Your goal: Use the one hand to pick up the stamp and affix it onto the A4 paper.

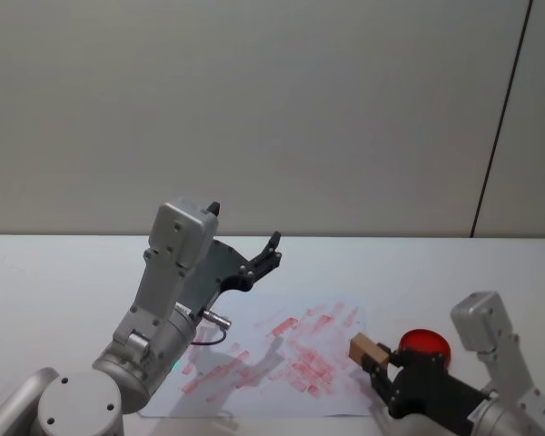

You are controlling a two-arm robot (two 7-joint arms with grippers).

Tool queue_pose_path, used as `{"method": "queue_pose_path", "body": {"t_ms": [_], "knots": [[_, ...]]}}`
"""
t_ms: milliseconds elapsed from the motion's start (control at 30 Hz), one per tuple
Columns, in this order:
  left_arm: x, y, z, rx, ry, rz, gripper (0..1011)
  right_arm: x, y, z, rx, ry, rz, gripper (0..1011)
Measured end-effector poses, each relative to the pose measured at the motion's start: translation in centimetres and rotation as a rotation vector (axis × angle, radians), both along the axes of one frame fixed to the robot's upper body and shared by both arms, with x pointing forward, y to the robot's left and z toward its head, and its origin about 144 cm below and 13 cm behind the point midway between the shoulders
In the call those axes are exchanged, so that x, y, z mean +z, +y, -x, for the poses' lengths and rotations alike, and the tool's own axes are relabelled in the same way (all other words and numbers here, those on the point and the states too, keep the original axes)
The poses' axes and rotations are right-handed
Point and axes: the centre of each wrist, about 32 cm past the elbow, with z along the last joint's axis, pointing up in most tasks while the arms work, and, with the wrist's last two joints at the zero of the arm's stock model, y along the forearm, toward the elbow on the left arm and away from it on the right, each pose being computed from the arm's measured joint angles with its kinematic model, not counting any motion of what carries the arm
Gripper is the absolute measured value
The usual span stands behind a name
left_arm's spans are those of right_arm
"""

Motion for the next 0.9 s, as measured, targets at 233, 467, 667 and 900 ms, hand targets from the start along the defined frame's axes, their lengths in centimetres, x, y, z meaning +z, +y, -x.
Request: {"method": "queue_pose_path", "body": {"t_ms": [233, 467, 667, 900], "knots": [[0.0, 0.0, 0.0, 0.000, 0.000, 0.000, 1002, -0.8, 0.3, 0.4, 0.011, 0.022, 0.015, 216], [0.0, 0.0, 0.0, 0.000, 0.000, 0.000, 1003, -1.5, 0.5, 0.6, 0.014, 0.041, 0.027, 216], [0.0, 0.0, 0.0, 0.000, 0.000, 0.000, 1002, -1.9, 0.6, 0.7, 0.013, 0.055, 0.039, 216], [0.0, 0.0, 0.0, 0.000, 0.000, 0.000, 1002, -2.0, 0.8, 0.7, 0.015, 0.063, 0.051, 216]]}}
